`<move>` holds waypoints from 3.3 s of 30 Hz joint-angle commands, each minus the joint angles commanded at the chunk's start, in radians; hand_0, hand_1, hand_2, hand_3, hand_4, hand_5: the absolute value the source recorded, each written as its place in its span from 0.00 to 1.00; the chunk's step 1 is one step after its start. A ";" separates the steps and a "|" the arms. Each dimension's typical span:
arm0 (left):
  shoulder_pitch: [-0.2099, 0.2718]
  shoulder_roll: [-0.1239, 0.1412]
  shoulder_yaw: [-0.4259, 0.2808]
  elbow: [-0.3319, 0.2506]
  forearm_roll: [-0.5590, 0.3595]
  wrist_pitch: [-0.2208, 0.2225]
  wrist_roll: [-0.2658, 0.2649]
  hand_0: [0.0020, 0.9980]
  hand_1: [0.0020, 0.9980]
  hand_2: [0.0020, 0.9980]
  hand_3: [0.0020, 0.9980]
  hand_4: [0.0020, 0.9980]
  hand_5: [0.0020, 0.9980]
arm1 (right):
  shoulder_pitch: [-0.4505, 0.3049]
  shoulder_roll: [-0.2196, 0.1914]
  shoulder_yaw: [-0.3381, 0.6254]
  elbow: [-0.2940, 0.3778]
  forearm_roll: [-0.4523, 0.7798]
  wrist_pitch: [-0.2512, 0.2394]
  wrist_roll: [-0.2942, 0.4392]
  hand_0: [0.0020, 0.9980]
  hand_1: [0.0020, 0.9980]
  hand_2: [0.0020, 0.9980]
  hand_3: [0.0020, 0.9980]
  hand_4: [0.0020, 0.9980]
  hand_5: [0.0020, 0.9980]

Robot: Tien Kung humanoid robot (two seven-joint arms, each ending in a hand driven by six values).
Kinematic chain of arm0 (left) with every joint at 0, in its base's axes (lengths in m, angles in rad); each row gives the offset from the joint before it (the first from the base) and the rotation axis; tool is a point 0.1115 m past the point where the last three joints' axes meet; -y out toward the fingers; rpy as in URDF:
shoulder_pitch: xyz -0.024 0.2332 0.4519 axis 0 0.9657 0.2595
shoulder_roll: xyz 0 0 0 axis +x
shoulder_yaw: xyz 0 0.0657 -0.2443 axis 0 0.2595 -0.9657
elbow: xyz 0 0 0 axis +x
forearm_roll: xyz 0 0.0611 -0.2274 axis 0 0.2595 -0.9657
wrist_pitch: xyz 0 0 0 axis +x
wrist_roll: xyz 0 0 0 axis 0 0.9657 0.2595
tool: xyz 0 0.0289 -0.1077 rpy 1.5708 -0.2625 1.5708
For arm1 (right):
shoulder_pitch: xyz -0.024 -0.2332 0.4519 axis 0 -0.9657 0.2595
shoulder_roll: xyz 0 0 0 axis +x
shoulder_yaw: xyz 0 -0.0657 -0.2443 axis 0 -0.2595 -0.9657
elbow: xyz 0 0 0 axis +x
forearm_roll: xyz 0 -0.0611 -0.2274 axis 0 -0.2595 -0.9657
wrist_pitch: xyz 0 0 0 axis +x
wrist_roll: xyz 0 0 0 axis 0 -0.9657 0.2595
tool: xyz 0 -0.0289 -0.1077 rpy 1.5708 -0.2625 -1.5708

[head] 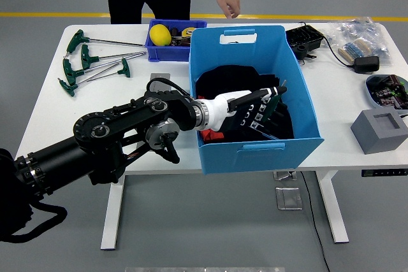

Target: Lift tool from toolbox,place it in box,lift tool from toolbox,place it in box

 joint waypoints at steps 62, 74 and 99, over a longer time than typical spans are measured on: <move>0.534 0.131 -0.764 -0.236 1.556 0.424 -0.160 0.75 0.78 0.86 0.70 0.78 0.61 | -0.028 0.010 0.010 -0.008 0.005 -0.008 0.004 0.64 0.60 0.67 0.54 0.79 0.60; 0.637 0.053 -0.754 -0.135 1.511 0.514 -0.186 0.76 0.82 0.89 0.75 0.81 0.60 | -0.032 0.014 0.013 -0.009 -0.002 -0.007 0.004 0.64 0.60 0.67 0.54 0.79 0.60; 0.611 0.046 -0.554 0.021 1.601 0.585 -0.205 0.77 0.83 0.91 0.91 1.00 0.57 | -0.028 0.015 0.012 -0.009 -0.005 -0.006 0.005 0.65 0.60 0.67 0.53 0.78 0.60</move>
